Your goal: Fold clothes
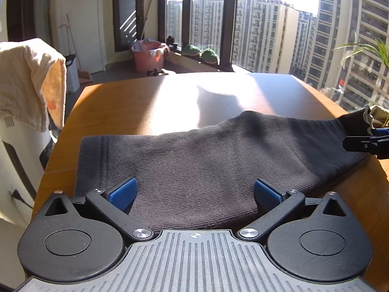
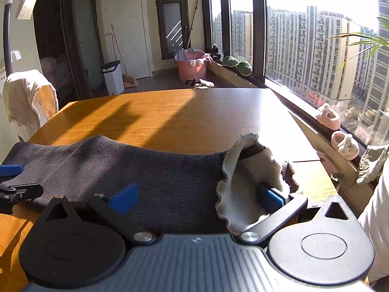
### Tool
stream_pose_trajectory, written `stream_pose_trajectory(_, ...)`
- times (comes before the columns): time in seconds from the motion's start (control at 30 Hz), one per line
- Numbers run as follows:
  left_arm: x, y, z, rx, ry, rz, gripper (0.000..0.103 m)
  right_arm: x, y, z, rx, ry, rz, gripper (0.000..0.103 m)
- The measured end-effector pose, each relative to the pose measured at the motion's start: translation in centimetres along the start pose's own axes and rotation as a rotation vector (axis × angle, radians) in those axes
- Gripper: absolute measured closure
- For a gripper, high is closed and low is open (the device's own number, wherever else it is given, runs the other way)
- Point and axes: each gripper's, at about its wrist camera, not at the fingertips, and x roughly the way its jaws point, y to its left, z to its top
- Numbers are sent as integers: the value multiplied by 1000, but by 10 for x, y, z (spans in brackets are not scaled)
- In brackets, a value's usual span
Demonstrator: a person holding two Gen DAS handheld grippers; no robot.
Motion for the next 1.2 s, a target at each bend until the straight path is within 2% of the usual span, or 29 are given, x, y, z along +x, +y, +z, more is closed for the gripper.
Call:
stream_pose_trajectory(0.07,0,1,0,-24,1,-20,0,0,1,-1,-12,-6,-7,0)
stream_pose_trajectory(0.57,-2,3,0,-14,0,-12,0,-5,10,-6,-99,-48,-64,1)
stream_pose_trajectory(0.67,1,3,2,-10,1,-10,0,-15,-16,-14,-91,-47,-123,2)
stream_pose_trajectory(0.73,0,3,1,-11,1,-10,0,-20,-24,-19,-97,-53,-199,2)
stream_pose_trajectory(0.8,-1,3,1,-12,-2,-9,0,-27,-31,-18,-76,-61,-191,9)
stream_pose_trajectory(0.87,-2,2,1,3,-6,-5,0,-32,-26,-13,-77,-75,-121,30)
stream_pose_trajectory(0.93,-9,2,1,53,-31,0,0,-32,-1,-5,-134,-97,-64,38)
stream_pose_trajectory(1.03,-36,13,3,142,-137,65,0,-24,49,6,-290,-103,71,56)
stream_pose_trajectory(1.13,-67,34,3,223,-208,139,0,-12,109,6,-452,-61,265,59)
stream_pose_trajectory(1.2,-81,48,4,258,-220,169,2,-5,145,-2,-546,-42,373,57)
